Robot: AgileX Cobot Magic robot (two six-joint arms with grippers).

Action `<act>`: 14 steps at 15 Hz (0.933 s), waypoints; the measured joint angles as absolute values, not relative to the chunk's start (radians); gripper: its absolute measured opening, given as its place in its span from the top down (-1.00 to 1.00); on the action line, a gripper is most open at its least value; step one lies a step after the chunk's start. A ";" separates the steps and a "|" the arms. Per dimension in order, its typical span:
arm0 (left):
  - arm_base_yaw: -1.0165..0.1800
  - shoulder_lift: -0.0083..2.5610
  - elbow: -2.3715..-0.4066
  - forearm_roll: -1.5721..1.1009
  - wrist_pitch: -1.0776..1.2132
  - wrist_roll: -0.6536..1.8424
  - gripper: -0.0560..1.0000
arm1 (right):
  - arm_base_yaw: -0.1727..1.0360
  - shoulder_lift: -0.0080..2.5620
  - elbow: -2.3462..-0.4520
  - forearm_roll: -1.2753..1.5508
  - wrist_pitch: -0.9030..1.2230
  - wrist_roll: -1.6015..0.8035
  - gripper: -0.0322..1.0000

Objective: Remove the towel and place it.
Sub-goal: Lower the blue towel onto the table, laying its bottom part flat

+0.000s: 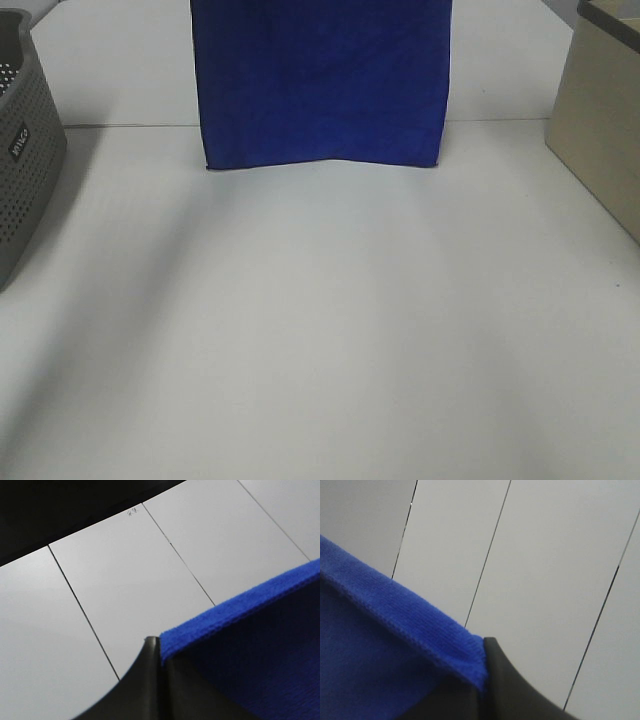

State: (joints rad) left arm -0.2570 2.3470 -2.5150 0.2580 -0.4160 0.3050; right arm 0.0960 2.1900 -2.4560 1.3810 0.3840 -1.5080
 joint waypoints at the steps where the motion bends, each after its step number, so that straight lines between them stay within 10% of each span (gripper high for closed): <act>1: -0.249 2.373 -2.561 0.260 -0.405 0.305 0.89 | 0.097 2.214 -2.502 1.404 0.389 -1.518 0.90; 14: -0.234 2.392 -2.604 0.297 -0.246 0.277 0.89 | 0.097 2.265 -2.548 1.389 0.460 -1.510 0.90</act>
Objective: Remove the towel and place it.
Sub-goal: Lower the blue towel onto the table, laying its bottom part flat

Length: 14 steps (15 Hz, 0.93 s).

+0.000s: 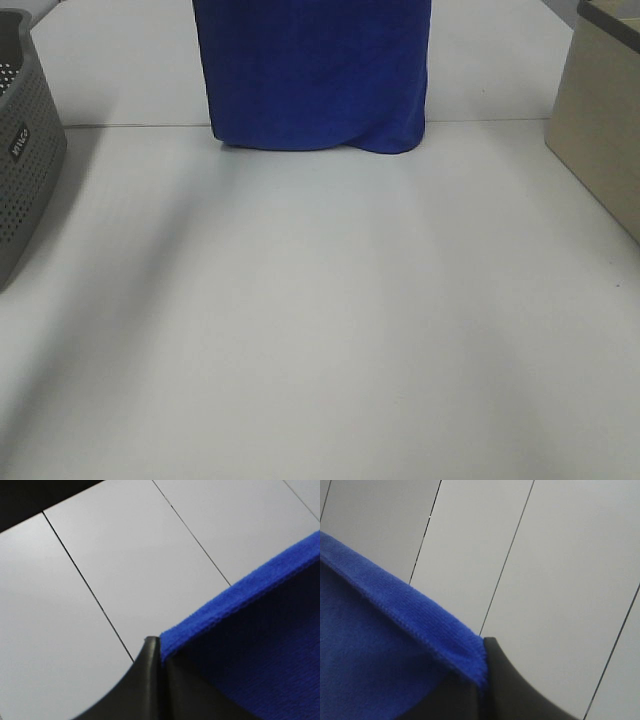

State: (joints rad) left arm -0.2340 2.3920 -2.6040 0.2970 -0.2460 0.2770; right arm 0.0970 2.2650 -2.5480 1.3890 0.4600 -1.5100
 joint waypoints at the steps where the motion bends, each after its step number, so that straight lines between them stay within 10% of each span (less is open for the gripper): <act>1: -0.234 2.392 -2.604 0.297 -0.201 0.259 0.89 | 0.097 2.265 -2.548 1.333 0.473 -1.471 0.90; 14: -0.286 2.195 -2.612 -0.006 1.076 0.411 0.89 | 0.097 2.152 -2.548 0.579 1.158 -0.545 0.90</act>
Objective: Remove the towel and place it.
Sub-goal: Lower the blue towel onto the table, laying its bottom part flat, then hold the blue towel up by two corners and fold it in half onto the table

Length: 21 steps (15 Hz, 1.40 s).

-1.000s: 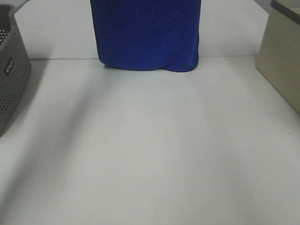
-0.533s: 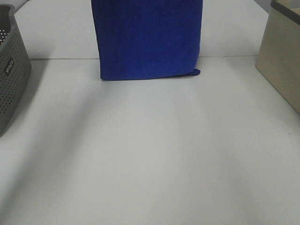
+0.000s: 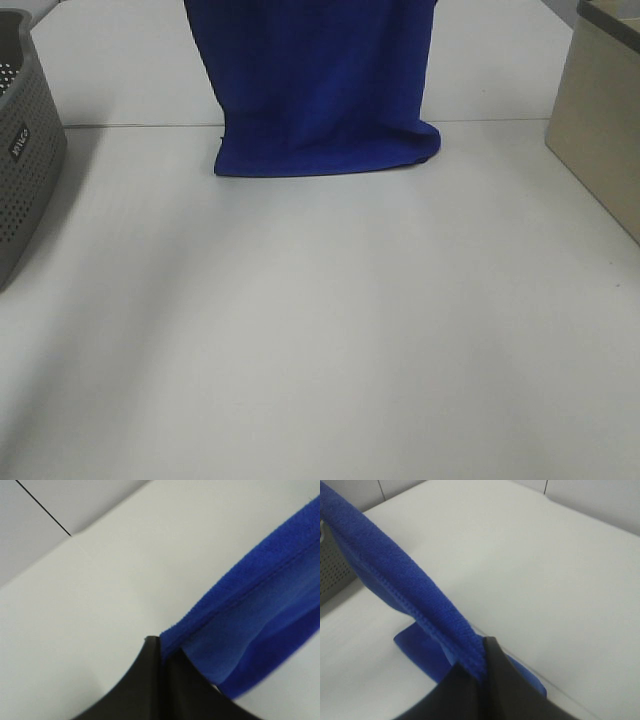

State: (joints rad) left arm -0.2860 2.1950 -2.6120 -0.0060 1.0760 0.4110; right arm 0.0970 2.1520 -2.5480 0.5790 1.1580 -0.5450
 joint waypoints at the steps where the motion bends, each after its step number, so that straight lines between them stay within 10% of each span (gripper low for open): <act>1: -0.286 2.194 -2.614 -0.037 1.161 0.414 0.89 | 0.097 2.139 -2.548 0.565 1.202 -0.516 0.90; 8: -0.286 2.191 -2.614 -0.129 1.203 0.286 0.89 | 0.097 2.029 -2.404 0.496 1.225 -0.408 0.90; 21: -0.294 1.556 -1.562 -0.313 1.194 0.266 0.89 | 0.109 1.542 -1.522 0.550 1.225 -0.400 0.90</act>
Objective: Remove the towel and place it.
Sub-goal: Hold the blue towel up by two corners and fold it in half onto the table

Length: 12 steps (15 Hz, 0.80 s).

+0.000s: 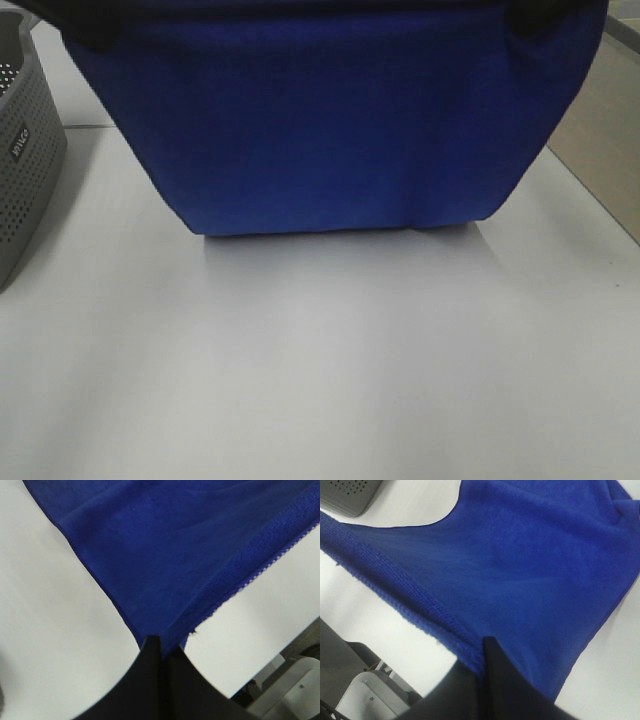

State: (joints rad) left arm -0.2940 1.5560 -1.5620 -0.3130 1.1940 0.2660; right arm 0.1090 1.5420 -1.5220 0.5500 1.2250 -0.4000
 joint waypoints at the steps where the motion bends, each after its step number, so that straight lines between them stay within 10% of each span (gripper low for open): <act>1: -0.294 1.517 -1.503 -0.332 1.190 0.266 0.89 | 0.109 1.506 -1.479 0.557 1.226 -0.397 0.90; 12: -0.295 1.181 -0.932 -0.497 1.156 0.266 0.89 | 0.117 1.278 -1.015 0.599 1.231 -0.374 0.90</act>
State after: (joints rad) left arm -0.2950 1.1810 -0.9320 -0.4970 1.1560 0.2660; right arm 0.1170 1.2780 -1.0150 0.5990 1.2310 -0.3740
